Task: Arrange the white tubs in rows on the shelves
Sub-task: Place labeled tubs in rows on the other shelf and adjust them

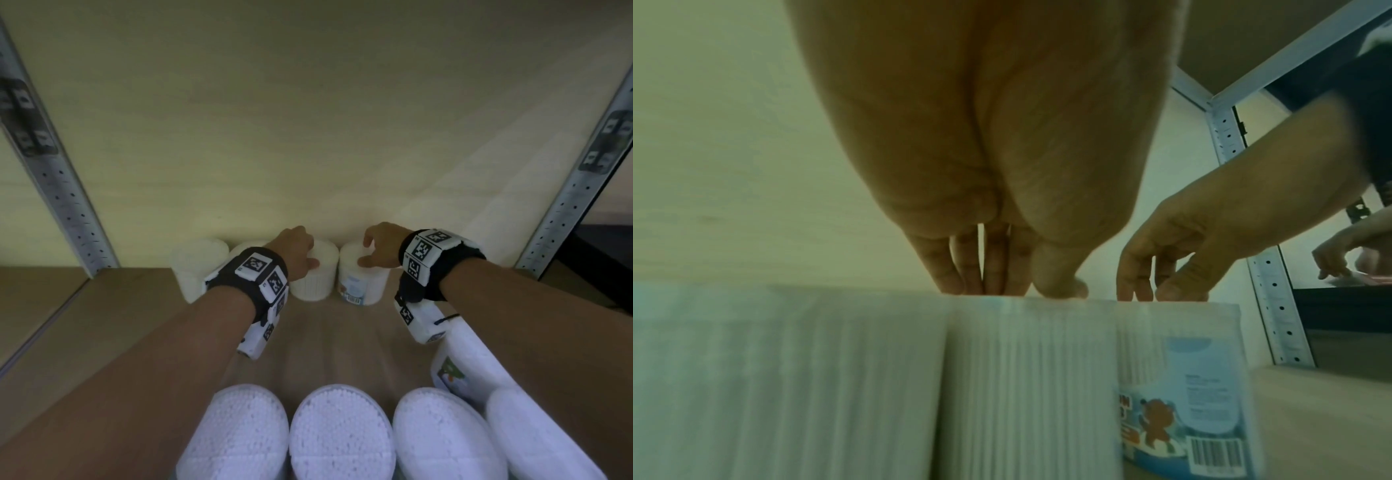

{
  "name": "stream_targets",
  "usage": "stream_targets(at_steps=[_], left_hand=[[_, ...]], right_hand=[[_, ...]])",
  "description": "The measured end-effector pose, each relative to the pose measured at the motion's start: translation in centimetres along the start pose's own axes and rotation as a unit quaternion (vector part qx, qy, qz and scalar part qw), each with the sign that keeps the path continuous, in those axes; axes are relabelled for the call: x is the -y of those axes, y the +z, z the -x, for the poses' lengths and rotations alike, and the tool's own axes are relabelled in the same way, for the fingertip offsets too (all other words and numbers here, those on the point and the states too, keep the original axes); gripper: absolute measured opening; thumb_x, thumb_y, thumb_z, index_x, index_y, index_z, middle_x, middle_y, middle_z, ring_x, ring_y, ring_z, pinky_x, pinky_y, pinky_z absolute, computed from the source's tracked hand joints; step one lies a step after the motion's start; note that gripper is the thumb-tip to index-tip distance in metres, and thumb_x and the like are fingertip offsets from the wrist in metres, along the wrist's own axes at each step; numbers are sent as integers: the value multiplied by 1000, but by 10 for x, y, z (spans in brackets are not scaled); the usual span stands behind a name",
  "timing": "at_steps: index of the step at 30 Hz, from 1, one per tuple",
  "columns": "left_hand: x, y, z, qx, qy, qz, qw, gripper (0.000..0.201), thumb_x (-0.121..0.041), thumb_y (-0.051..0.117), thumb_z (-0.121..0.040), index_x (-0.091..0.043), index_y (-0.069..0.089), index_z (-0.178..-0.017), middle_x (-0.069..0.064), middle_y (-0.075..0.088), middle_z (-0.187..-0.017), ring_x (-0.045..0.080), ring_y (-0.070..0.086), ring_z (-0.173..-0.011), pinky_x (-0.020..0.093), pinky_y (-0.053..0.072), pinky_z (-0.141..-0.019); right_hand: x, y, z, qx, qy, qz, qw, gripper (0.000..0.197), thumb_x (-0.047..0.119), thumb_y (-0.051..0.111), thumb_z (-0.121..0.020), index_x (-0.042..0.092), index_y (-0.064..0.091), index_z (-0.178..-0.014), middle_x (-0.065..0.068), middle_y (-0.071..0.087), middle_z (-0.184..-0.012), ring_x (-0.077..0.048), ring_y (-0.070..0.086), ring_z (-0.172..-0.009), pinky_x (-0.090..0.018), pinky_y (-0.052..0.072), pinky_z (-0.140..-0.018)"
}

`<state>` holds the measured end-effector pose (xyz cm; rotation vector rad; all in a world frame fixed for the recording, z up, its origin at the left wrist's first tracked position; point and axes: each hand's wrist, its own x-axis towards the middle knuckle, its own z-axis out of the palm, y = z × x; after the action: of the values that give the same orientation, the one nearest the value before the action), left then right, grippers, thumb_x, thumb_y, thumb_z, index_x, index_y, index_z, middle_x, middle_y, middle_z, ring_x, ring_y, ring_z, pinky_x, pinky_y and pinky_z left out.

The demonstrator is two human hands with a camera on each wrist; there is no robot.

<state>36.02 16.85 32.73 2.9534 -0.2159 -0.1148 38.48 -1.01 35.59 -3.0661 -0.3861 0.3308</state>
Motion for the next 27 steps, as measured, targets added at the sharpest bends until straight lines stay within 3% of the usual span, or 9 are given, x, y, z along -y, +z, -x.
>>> stream_targets(at_steps=[4, 8, 12, 16, 20, 23, 27], left_hand=[[0, 1, -1, -2, -1, 5, 1000, 46, -32, 51, -96, -3, 47, -132, 15, 40, -135, 31, 42, -124, 38, 37, -105], [1, 2, -2, -6, 0, 9, 1000, 47, -32, 51, -96, -4, 46, -133, 14, 40, -136, 30, 43, -124, 36, 37, -105], [1, 2, -2, -10, 2, 11, 1000, 46, -32, 51, -96, -4, 46, -133, 13, 40, -136, 29, 42, -125, 36, 36, -105], [1, 1, -1, -6, 0, 13, 1000, 47, -31, 51, -96, -5, 46, -134, 13, 40, -137, 29, 41, -126, 36, 35, -105], [0, 1, 0, -7, -1, 13, 1000, 46, -31, 51, -96, -4, 46, -133, 13, 40, -136, 29, 41, -125, 36, 36, -105], [-1, 1, 1, -4, -1, 12, 1000, 46, -31, 50, -97, -4, 45, -134, 14, 40, -137, 29, 41, -126, 37, 35, -106], [-1, 0, 0, -6, 2, 12, 1000, 47, -31, 50, -97, -5, 44, -135, 13, 39, -138, 29, 40, -127, 36, 34, -106]], right_hand=[[1, 1, -2, -1, -5, 16, 1000, 51, 39, 56, -93, 2, 53, -128, -16, 57, -129, -32, 58, -114, -38, 48, -94], [0, 0, 0, -3, -16, 20, 1000, 50, 34, 57, -93, 7, 48, -134, -11, 49, -136, -29, 53, -120, -34, 45, -96], [-1, -1, -3, 6, -28, 16, 999, 47, 23, 60, -91, 13, 48, -135, -9, 47, -139, -28, 51, -123, -34, 44, -98], [2, -5, -2, 31, -24, -11, 999, 45, 4, 46, -97, 9, 43, -141, -11, 42, -147, -29, 43, -133, -28, 39, -100], [5, -1, 0, -47, -3, 16, 999, 42, 19, 51, -94, 10, 44, -135, -14, 42, -139, -33, 43, -127, -38, 41, -99], [8, 0, 1, -7, 14, 44, 999, 52, 39, 53, -94, 2, 52, -130, -15, 53, -134, -31, 55, -120, -36, 47, -97], [9, -2, 1, 6, -1, 48, 999, 53, 40, 54, -94, 1, 54, -129, -17, 57, -132, -30, 58, -117, -37, 48, -98]])
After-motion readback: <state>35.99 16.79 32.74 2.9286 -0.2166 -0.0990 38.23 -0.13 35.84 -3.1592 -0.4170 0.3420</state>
